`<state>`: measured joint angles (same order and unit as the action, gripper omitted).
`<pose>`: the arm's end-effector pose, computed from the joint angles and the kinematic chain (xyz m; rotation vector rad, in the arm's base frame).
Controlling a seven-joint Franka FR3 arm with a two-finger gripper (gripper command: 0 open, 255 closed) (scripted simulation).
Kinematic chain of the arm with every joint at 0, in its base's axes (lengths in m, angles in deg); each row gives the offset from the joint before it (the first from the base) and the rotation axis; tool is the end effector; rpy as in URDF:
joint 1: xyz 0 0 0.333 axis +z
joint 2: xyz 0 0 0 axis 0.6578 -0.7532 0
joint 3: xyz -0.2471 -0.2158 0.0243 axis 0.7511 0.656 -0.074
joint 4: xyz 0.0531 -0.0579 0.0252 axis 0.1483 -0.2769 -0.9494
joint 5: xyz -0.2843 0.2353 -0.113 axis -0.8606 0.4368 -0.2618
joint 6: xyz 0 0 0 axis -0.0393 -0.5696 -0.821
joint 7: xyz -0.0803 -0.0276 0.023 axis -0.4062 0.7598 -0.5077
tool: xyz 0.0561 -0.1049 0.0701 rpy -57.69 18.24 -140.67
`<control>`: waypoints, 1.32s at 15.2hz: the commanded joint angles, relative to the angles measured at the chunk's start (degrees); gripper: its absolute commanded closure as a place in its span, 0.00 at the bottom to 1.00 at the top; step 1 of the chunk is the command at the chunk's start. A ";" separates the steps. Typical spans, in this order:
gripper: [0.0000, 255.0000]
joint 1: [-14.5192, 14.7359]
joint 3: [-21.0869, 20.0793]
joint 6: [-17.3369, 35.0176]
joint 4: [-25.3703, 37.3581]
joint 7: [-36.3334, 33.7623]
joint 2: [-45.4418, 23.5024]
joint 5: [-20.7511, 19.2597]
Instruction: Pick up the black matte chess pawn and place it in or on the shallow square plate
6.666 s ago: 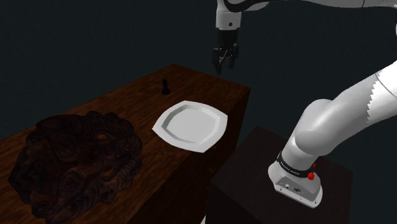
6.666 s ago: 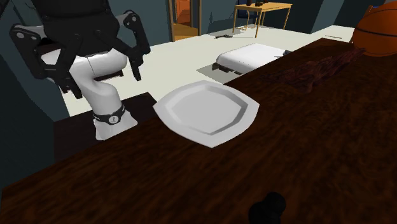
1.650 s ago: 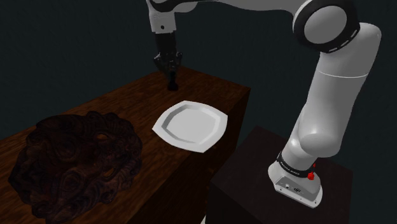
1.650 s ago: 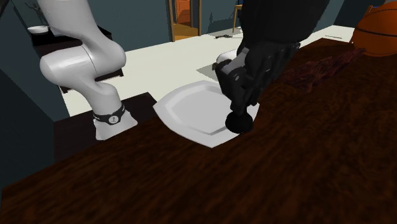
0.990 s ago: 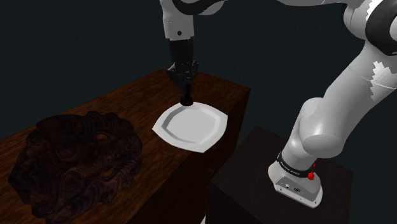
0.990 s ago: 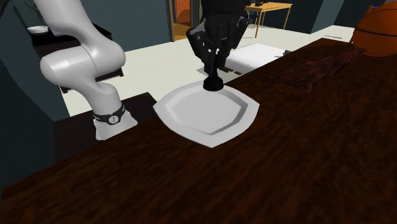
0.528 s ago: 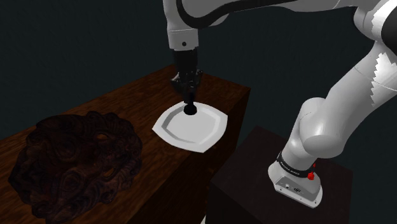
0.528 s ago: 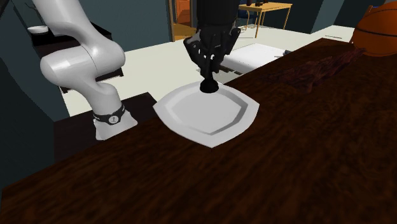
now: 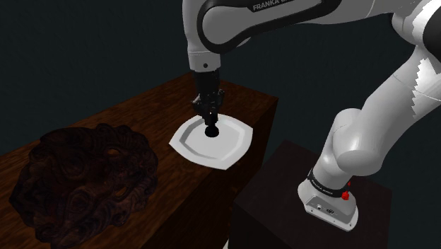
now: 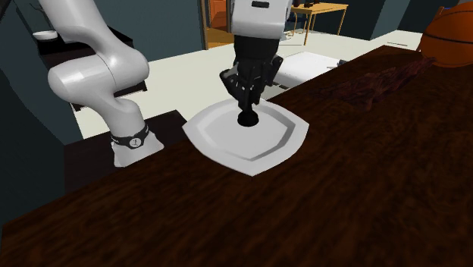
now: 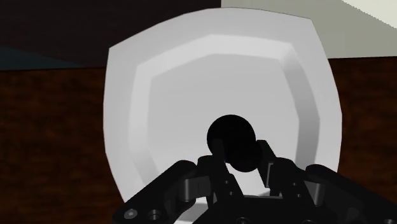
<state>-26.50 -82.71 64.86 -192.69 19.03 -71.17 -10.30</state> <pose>0.3967 0.2168 0.4844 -3.0503 -0.0530 0.2753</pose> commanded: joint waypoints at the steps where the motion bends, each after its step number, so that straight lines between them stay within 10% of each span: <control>1: 1.00 0.03 -0.07 1.62 -1.43 0.21 -0.17 0.06; 10: 1.00 0.06 -0.16 3.14 -2.69 0.38 -0.45 0.12; 11: 0.00 0.06 -0.16 3.14 -2.69 0.39 -0.45 0.12; 20: 0.00 -0.45 0.60 -4.07 4.76 0.12 -0.74 -0.52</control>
